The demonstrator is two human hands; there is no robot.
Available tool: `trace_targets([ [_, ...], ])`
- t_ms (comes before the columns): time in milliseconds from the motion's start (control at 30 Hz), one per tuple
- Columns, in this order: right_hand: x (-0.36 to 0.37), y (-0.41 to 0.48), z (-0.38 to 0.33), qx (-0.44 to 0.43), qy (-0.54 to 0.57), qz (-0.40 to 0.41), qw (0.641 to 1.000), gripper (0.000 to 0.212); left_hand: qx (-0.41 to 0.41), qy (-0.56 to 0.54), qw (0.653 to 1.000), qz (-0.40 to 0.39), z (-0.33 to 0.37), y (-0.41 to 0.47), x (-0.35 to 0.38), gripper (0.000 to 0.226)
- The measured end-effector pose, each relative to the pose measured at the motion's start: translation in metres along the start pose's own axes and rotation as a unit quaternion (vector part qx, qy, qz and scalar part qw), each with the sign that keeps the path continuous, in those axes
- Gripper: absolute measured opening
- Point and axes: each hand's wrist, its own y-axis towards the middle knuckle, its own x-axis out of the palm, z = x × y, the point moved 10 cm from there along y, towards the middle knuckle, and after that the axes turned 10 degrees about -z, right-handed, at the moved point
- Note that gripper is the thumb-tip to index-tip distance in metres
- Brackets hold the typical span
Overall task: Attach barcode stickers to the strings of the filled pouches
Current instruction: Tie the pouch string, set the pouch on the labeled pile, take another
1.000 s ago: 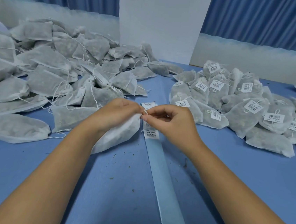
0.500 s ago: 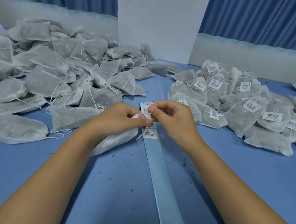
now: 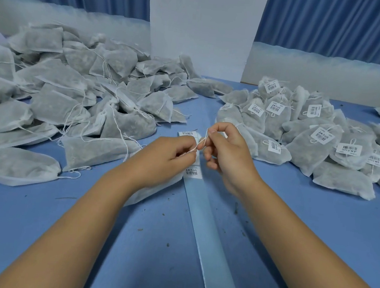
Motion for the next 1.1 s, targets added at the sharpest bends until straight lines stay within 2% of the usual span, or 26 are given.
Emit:
trace_targets([
  [133, -0.002, 0.0, -0.003, -0.005, -0.011, 0.011, 1.0, 0.011, -0.008, 0.07, 0.997, 0.01, 0.005, 0.001, -0.003, 0.036],
  [267, -0.005, 0.0, -0.002, -0.003, -0.007, 0.024, 1.0, 0.009, -0.014, 0.13, 0.991, 0.004, 0.009, 0.002, -0.002, 0.022],
  [333, -0.006, 0.0, 0.001, 0.0, 0.006, 0.031, 0.999, 0.01, -0.019, 0.128, 0.992, 0.009, 0.005, 0.003, -0.002, 0.027],
  [467, -0.009, 0.002, -0.002, -0.017, 0.02, 0.027, 0.999, 0.01, -0.059, 0.025, 0.998, -0.027, -0.014, 0.003, 0.006, 0.027],
  [567, -0.014, 0.002, -0.008, -0.034, 0.013, 0.036, 0.999, 0.009, -0.153, -0.08, 0.984, -0.054, -0.039, -0.003, 0.006, 0.047],
  [667, -0.015, 0.002, -0.014, -0.047, 0.0, 0.037, 0.998, 0.009, -0.187, -0.111, 0.974, -0.059, -0.051, -0.006, -0.001, 0.037],
  [800, -0.011, -0.001, -0.024, -0.087, -0.041, 0.024, 0.995, 0.01, -0.182, -0.166, 0.969, -0.012, -0.055, -0.01, -0.014, 0.011],
  [933, 0.002, -0.006, -0.036, -0.147, -0.122, -0.004, 0.982, 0.014, -0.157, -0.215, 0.96, 0.085, -0.06, -0.011, -0.033, 0.016],
  [1100, 0.028, -0.014, -0.036, -0.169, -0.228, -0.05, 0.958, 0.016, -0.172, -0.294, 0.924, 0.173, -0.068, -0.016, -0.043, 0.014],
])
